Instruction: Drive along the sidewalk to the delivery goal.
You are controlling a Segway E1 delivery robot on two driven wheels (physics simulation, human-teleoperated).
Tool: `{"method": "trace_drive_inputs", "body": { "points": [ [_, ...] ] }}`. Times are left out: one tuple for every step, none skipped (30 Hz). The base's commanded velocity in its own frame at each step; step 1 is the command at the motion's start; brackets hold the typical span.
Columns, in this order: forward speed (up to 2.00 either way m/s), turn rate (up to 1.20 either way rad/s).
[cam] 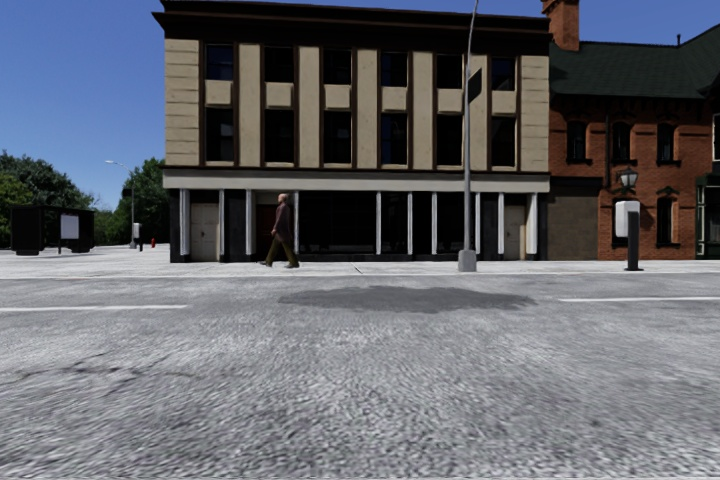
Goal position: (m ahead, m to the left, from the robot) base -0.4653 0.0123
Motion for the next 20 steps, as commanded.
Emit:
{"method": "trace_drive_inputs", "body": {
  "points": [
    [0.0,0.0],
    [0.0,0.0],
    [0.0,0.0],
    [0.0,0.0],
    [0.0,0.0],
    [0.0,0.0],
    [0.0,0.0],
    [0.0,0.0],
    [0.0,0.0],
    [0.0,0.0],
    [0.0,0.0],
    [0.0,0.0],
    [0.0,0.0],
    [0.0,0.0],
    [0.0,0.0],
    [0.0,0.0],
    [0.0,0.0],
    [0.0,0.0],
    [0.0,0.0],
    [0.0,0.0]
  ]
}}
